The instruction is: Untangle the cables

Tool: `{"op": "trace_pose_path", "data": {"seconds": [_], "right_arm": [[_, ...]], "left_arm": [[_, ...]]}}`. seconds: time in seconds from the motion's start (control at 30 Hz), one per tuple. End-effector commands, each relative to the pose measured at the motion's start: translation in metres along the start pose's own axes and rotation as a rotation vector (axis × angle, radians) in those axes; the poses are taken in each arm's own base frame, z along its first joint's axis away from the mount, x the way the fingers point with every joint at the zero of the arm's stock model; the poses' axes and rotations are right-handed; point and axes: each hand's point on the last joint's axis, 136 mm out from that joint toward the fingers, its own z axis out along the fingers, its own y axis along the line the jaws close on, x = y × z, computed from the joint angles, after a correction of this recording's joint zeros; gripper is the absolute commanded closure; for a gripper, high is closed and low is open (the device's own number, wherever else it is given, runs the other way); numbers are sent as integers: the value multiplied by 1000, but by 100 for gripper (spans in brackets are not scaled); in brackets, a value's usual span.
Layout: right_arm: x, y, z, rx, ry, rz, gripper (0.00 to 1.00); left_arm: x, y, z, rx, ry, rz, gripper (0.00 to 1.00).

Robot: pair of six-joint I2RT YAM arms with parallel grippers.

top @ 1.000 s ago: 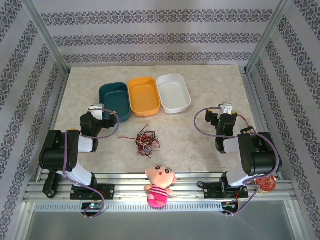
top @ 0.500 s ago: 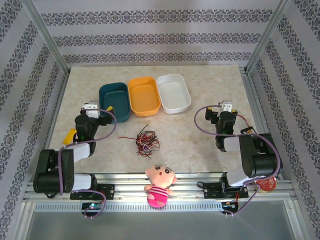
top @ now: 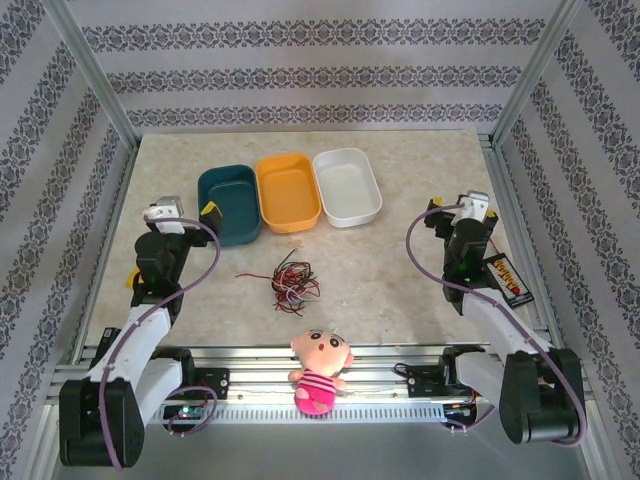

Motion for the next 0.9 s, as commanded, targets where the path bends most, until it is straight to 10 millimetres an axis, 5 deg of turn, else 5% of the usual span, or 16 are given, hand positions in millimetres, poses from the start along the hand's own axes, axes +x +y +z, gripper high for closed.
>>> {"op": "trace_pose_path", "data": {"seconds": [0.0, 0.17, 0.33, 0.5, 0.87], "right_arm": [[6, 19, -12, -60, 108, 41, 2], [13, 67, -32, -172, 232, 60, 2], [29, 136, -56, -343, 411, -8, 2], [51, 189, -83, -507, 576, -19, 11], [99, 225, -105, -598, 787, 28, 21]], "left_arm": [[10, -17, -6, -2, 143, -84, 1], [34, -46, -16, 4, 309, -110, 0], [78, -78, -27, 57, 495, -178, 0], [115, -103, -43, 103, 650, -241, 0], [183, -143, -88, 281, 857, -330, 1]]}}
